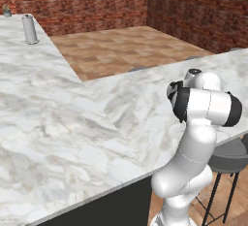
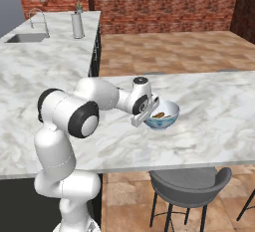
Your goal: Pick up the heated bread from the toaster oven and place it in the bowl. Then move the bread bowl to the dining counter.
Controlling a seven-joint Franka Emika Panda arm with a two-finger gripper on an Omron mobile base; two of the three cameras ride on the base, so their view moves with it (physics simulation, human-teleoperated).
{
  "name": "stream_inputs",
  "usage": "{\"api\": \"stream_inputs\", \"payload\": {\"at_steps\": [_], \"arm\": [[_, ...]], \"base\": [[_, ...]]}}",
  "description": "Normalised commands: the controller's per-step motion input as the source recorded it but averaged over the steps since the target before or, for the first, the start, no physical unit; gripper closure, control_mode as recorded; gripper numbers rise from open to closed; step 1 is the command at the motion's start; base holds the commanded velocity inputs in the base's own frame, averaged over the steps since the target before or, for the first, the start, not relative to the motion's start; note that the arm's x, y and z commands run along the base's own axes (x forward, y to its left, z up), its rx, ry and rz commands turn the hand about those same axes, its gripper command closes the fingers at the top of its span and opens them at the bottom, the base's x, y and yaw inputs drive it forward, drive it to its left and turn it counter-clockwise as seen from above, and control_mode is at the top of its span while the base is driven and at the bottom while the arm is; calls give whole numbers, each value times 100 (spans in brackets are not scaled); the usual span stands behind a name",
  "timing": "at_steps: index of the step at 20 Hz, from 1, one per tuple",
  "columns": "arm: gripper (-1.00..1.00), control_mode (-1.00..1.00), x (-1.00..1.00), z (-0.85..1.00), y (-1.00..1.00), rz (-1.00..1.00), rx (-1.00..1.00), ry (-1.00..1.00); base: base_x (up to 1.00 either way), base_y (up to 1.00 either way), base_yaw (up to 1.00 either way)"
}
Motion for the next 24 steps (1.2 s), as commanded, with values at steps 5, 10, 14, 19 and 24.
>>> {"api": "stream_inputs", "payload": {"at_steps": [5, 10, 14, 19, 24], "arm": [[-100, -100, -3, 1, 0, 0, 0, -2], [-100, -100, -64, 57, 21, 0, -1, -17], [-100, -100, -100, 100, 44, 0, -11, -35], [-100, -100, -100, 69, 59, 0, -17, -46], [-100, -100, -100, 60, 70, 1, -23, -49]], "base": [[0, 0, 0], [0, 0, 0], [0, 0, 0], [0, 0, 0], [0, 0, 0]]}}
